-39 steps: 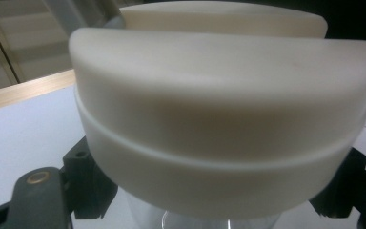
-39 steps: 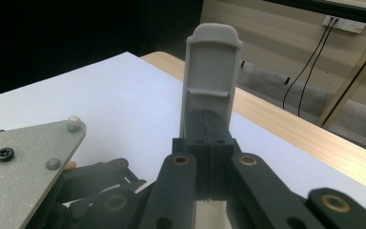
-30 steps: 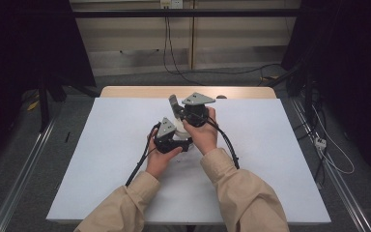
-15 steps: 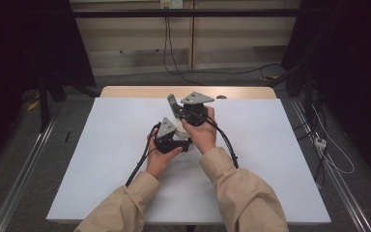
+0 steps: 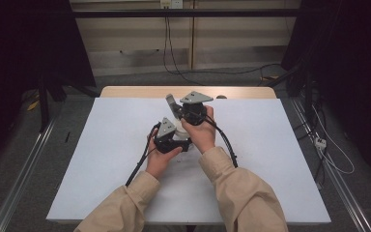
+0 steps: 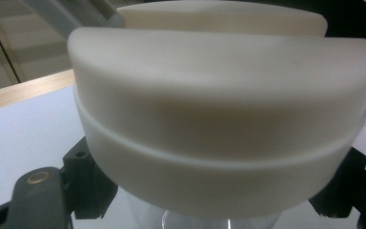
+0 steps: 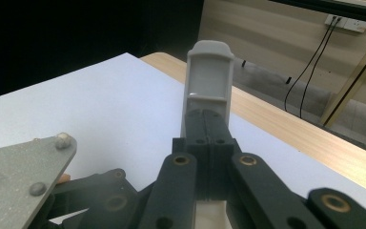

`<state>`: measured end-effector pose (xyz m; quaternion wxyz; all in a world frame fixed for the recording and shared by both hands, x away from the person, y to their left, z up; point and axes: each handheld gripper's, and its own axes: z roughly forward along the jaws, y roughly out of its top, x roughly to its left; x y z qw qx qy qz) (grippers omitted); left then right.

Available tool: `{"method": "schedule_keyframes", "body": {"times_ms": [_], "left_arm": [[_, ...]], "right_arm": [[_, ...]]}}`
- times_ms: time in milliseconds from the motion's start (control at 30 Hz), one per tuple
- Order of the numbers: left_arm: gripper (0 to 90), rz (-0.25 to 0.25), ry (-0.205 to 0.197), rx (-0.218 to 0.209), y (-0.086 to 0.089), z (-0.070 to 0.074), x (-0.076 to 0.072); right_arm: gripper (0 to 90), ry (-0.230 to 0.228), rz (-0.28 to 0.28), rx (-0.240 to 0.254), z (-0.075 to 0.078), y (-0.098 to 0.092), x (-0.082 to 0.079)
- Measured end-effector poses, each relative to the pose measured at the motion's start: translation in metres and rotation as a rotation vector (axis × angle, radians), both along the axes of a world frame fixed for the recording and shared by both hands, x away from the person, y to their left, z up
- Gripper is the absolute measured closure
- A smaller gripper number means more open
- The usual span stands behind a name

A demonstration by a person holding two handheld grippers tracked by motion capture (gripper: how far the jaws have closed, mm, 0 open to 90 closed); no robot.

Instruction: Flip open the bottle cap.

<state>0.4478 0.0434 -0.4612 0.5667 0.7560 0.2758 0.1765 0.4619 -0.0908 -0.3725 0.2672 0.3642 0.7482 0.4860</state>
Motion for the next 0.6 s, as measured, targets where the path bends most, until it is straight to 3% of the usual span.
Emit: {"method": "schedule_keyframes", "body": {"times_ms": [600], "left_arm": [[18.6,-0.001,0.002,-0.002,0.0001,-0.0001,0.0001]], "right_arm": [[90.0,0.015,0.002,0.002,-0.0005,0.0025,0.0056]]}}
